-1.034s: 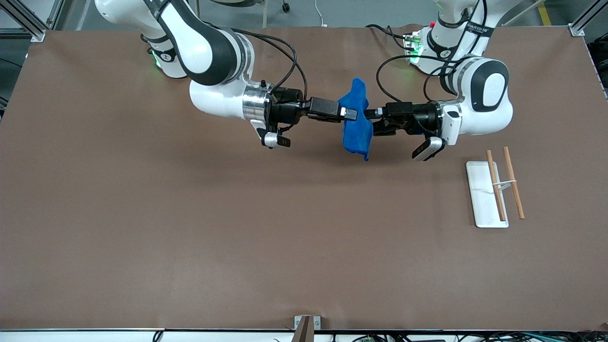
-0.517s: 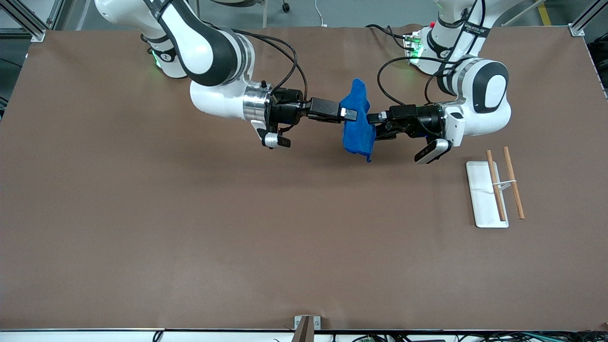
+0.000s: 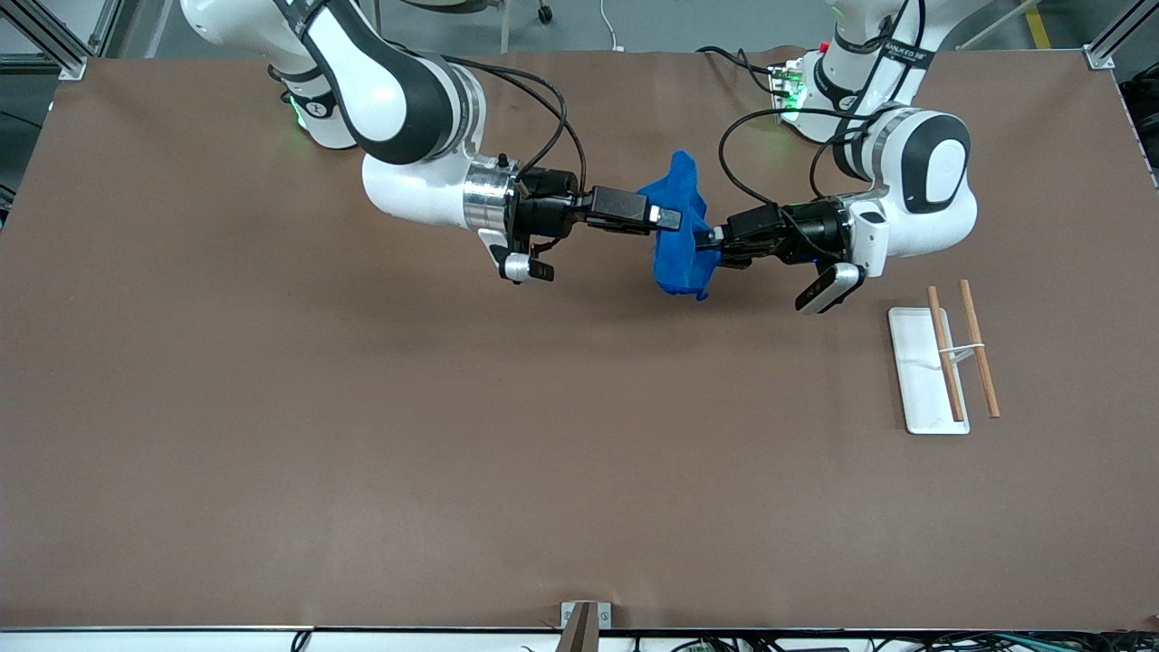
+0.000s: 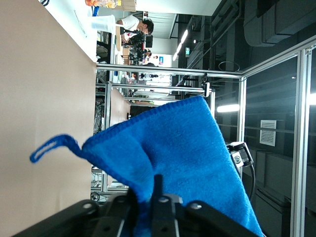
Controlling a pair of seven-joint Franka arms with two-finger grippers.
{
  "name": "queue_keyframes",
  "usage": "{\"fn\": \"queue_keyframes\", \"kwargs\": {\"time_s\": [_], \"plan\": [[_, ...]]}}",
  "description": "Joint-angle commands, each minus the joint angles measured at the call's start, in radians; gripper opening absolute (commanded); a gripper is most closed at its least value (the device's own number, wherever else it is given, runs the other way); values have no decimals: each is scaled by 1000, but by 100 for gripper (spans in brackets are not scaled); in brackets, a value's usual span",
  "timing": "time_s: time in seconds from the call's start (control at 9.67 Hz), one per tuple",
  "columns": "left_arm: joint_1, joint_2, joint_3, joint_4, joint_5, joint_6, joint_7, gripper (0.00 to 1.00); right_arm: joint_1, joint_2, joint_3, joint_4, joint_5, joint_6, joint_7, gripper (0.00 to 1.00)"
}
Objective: Right arm passes towel to left arm to hang
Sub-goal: 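Grasp the towel with the left gripper beside the right gripper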
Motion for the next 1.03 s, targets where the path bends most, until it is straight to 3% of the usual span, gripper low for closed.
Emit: {"fn": "queue_keyframes", "kwargs": {"time_s": [0.0, 0.21, 0.31, 0.41, 0.62, 0.93], "plan": [[0, 2, -7, -18, 9, 39, 19, 0, 9, 5, -6, 13, 22, 8, -16, 0], [8, 5, -7, -14, 57, 50, 12, 0, 9, 5, -6, 13, 22, 6, -11, 4], [8, 5, -7, -12, 80, 50, 4, 0, 9, 5, -6, 11, 22, 8, -11, 46], [9, 5, -4, -12, 85, 50, 4, 0, 6, 5, -6, 5, 21, 18, -13, 99], [8, 5, 1, -12, 87, 53, 2, 0, -9, 2, -11, -8, -30, 20, -7, 100], [12, 20, 18, 3, 189, 94, 2, 0, -107, 3, -12, -24, -253, 8, 10, 100]]}}
